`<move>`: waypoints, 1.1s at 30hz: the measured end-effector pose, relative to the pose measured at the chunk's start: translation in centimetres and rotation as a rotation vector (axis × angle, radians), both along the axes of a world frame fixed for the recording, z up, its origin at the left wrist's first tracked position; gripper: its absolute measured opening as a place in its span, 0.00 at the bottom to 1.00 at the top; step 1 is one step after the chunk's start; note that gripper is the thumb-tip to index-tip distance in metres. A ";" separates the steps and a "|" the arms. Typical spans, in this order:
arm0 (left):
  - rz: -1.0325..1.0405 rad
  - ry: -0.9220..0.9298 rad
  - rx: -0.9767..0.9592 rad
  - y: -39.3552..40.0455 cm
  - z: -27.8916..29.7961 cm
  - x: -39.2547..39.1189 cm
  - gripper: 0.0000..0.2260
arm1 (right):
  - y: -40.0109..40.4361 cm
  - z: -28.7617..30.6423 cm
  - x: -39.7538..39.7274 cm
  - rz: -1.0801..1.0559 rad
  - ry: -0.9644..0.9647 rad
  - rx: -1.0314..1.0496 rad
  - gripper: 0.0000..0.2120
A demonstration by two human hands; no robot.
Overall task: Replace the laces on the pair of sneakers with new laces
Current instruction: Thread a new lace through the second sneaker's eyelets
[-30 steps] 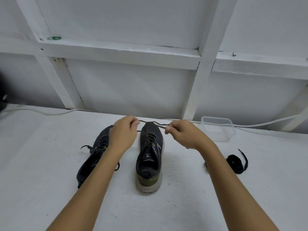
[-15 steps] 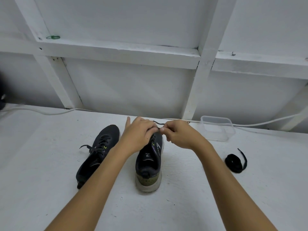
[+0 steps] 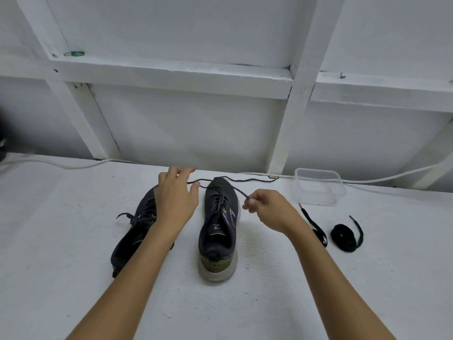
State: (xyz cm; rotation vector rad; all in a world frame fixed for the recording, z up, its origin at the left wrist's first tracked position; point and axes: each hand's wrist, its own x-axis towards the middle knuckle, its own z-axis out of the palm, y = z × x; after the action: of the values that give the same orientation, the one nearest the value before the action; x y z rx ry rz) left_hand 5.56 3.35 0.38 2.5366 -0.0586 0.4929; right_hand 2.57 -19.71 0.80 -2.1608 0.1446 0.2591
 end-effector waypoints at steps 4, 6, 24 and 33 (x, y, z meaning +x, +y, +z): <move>-0.175 0.299 -0.186 -1.2 0.8 -1.4 0.03 | 0.6 -1.8 -0.7 -0.289 0.025 0.167 0.06; -0.219 0.481 -0.148 -1.3 1.0 -1.5 0.08 | 1.4 -2.2 -1.1 -0.349 0.117 0.360 0.04; -0.089 0.986 -0.589 -2.1 -0.9 -1.3 0.07 | 4.9 -4.6 -2.0 -0.322 -0.074 0.403 0.05; -0.119 0.973 -0.602 -1.8 -1.8 -1.2 0.06 | 5.2 -4.8 -1.9 -0.208 -0.300 0.028 0.06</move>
State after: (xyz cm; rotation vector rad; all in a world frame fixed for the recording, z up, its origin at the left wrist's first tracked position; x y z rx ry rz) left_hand 4.35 1.54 -1.37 1.9102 0.2569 -0.6939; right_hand 0.70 -14.56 -4.04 -2.1099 0.1909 -0.1807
